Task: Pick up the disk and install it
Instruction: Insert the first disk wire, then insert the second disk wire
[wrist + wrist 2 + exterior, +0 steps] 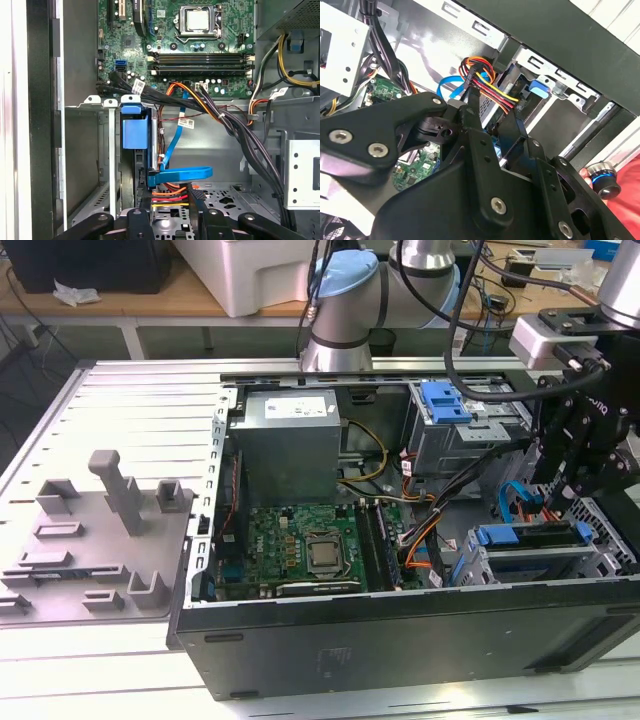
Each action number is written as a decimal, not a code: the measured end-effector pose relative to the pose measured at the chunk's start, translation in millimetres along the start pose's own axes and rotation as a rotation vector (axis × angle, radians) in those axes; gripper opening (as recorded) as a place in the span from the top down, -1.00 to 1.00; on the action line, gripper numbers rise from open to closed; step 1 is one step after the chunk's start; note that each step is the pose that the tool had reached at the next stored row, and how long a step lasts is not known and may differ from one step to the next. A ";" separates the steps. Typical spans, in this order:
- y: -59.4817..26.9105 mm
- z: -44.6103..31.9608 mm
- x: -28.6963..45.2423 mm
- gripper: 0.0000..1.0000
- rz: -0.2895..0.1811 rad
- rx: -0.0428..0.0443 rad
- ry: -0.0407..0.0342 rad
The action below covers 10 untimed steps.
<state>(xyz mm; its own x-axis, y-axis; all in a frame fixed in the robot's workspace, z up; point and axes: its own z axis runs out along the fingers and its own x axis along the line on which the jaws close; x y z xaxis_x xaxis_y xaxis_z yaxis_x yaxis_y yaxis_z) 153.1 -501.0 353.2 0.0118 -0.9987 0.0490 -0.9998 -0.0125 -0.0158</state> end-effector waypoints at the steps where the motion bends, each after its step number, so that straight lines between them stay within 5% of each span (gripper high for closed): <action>1: 0.0 0.0 0.0 0.15 0.000 0.0000 0.0000; 10: 0.0 0.0 -0.2 0.15 0.000 0.0000 0.0001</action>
<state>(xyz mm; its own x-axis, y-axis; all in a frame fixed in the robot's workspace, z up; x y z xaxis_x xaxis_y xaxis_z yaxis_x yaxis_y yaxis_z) 153.1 -500.8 353.2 0.0118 -0.9987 0.0491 -0.9998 -0.0126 -0.0158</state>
